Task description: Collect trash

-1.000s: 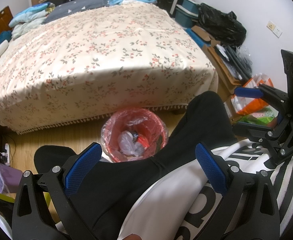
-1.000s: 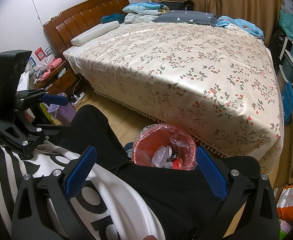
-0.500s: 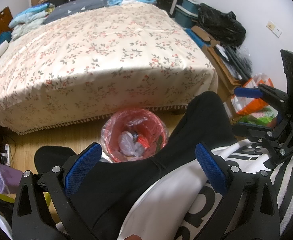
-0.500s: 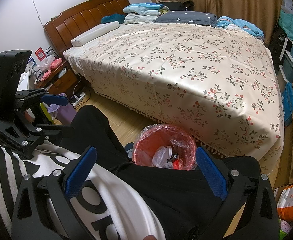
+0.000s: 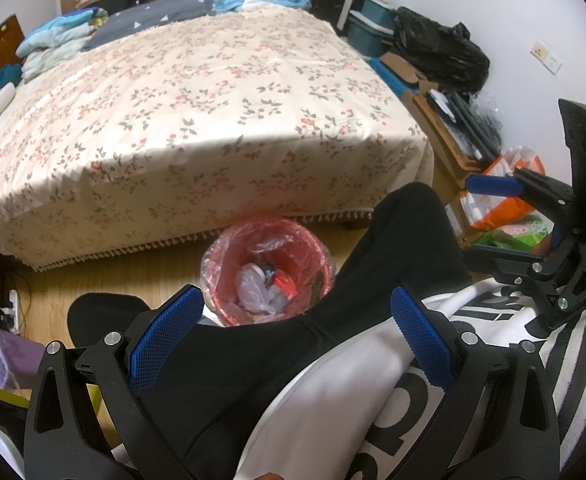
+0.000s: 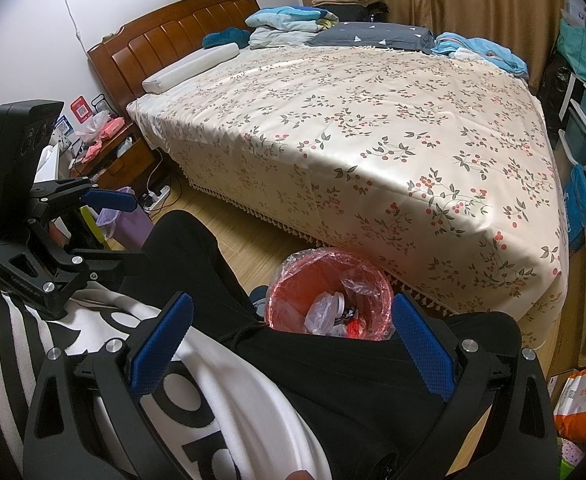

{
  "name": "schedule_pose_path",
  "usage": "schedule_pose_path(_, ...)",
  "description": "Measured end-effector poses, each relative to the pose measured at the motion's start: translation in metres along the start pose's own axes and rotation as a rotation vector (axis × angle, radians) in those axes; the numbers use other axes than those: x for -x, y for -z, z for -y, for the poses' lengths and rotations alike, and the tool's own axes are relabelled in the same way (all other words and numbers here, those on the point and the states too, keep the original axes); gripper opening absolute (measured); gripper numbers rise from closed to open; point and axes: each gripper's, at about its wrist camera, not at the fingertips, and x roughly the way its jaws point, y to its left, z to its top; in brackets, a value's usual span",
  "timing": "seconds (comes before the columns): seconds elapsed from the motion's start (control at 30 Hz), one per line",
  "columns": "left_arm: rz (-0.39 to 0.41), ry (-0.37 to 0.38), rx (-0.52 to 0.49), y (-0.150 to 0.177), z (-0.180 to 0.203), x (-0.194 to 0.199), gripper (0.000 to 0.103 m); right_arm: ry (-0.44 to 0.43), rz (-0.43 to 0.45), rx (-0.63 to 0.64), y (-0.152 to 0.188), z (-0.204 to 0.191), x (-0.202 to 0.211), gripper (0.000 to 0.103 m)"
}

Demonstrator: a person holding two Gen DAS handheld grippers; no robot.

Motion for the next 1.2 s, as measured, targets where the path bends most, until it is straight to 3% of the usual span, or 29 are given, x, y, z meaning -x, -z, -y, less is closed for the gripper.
schedule_pose_path(1.2,0.002,-0.005,0.004,0.0002,0.0036,-0.0008,0.097,-0.002,0.002,0.0,0.0005,0.0018,0.0001,0.098)
